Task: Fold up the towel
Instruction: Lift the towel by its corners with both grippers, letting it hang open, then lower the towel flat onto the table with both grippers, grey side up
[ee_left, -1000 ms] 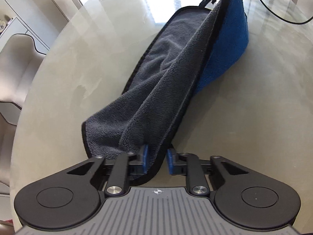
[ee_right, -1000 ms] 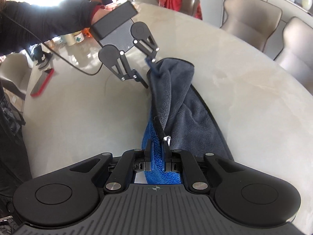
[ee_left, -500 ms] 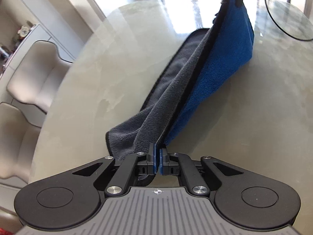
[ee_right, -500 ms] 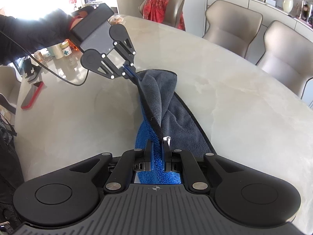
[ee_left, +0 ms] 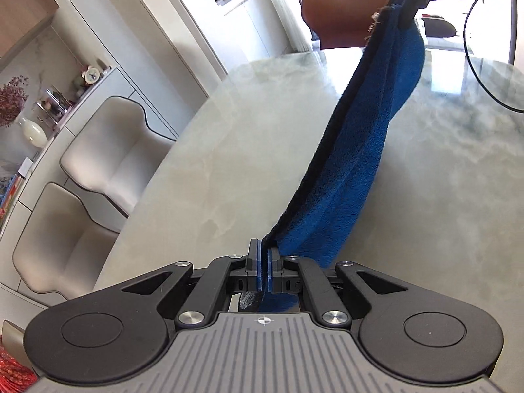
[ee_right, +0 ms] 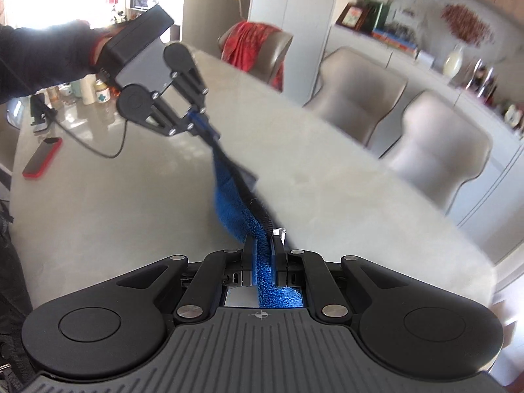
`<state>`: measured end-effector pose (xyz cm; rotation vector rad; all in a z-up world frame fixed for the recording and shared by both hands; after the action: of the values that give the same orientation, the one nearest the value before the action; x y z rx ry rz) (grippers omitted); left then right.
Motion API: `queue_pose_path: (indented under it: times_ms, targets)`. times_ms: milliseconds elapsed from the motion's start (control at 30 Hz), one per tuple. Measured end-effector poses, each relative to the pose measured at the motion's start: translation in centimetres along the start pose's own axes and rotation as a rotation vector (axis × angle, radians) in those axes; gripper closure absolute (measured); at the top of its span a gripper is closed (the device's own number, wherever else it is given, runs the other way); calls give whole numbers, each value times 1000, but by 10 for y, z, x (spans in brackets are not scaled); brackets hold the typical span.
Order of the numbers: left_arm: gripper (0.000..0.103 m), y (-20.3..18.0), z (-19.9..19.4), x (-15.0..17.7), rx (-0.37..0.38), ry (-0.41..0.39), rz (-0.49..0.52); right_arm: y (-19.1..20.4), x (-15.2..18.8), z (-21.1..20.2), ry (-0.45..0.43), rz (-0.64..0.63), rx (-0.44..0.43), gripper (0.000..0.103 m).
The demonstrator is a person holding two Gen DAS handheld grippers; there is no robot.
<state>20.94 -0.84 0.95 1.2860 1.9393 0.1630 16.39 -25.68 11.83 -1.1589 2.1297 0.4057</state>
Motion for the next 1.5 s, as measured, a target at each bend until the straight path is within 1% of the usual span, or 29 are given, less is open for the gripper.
queue_pose_path:
  times_ms: [100,267,333,367,500,567,667,767,933,1000,1033,1100,1133,1167,1267,1333,1433,1467,1500]
  targets:
    - [101,-5,-10,-2,2,-12,-33,3,-3,-14,-17,-19,41,95]
    - [101,0,-43,-16,-50,-43,-28,7,-11,-29,-14,-74,106,95]
    - [101,11,-57,-24,-78,-61,-64,7,-21,-36,-23,-105,122,95]
    - [101,19,-65,-28,-98,-70,-85,7,-26,-39,-30,-118,129,95]
    - [101,43,-87,-42,-203,-90,-82,-1,-45,-45,-67,-152,165,95]
    - [101,60,-94,-49,-274,-85,-86,-12,-53,-45,-84,-144,173,95]
    - [101,83,-97,-64,-341,-85,-94,-31,-66,-37,-97,-146,180,95]
    - [101,103,-95,-79,-414,-66,-67,-54,-85,-26,-110,-158,196,95]
    - [100,125,-102,-96,-482,-64,-60,-78,-110,-23,-147,-192,218,95]
    - [100,118,-100,-93,-470,-56,-54,-84,-112,-21,-151,-205,221,94]
    - [100,114,-99,-92,-463,-51,-51,-83,-108,-17,-142,-209,211,94]
    - [100,95,-91,-78,-433,-13,-22,-81,-98,-9,-122,-218,192,94]
    - [100,85,-87,-71,-417,6,-7,-75,-88,-1,-94,-232,175,94]
    - [100,62,-77,-57,-370,42,14,-70,-78,7,-66,-246,158,94]
    - [100,14,-59,-24,-247,107,1,-50,-43,35,24,-266,106,94]
    - [100,-15,-51,-5,-186,135,-22,-29,-12,58,102,-261,54,94]
    - [100,-50,-43,16,-96,161,-63,-4,24,79,175,-243,-21,94]
    - [100,-60,-41,22,-70,165,-79,8,42,87,208,-221,-64,94]
    - [100,-67,-41,25,-54,170,-88,12,48,89,218,-212,-78,94]
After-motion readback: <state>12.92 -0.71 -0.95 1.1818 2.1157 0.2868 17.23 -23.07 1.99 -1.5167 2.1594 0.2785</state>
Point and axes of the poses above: each gripper's, at about its wrist camera, not at the fingertips, and z roughly the way its jaws point, y to its left, x to its underside, the point moved 3 cm from there along z, roughly the way its jaws point, and after that the axes turned 9 degrees about -x, right-handed, at the moved point
